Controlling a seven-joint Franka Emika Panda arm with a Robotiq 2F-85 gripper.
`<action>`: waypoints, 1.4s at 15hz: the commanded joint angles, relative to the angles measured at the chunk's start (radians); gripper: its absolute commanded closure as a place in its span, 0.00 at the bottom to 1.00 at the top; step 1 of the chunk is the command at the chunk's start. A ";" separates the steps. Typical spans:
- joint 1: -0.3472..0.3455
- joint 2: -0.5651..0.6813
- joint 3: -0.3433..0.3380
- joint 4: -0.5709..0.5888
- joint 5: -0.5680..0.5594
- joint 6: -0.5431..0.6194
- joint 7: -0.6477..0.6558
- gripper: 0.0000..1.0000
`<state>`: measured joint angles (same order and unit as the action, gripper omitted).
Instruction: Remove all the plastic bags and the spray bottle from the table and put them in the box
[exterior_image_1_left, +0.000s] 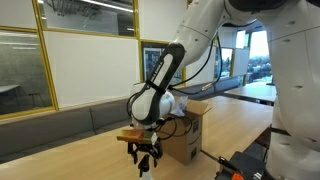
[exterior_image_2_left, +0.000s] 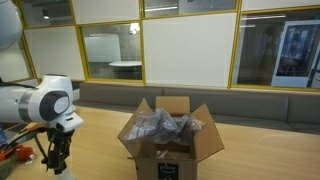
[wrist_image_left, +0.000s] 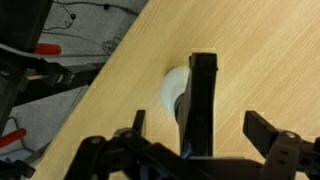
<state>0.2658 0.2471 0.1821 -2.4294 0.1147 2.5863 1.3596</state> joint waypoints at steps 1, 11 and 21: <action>0.007 0.007 -0.001 -0.013 0.047 0.051 0.005 0.00; 0.013 0.005 0.007 -0.023 0.089 0.068 0.002 0.00; 0.018 0.010 0.010 -0.028 0.091 0.082 -0.012 0.65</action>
<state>0.2762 0.2647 0.1882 -2.4453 0.1832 2.6385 1.3589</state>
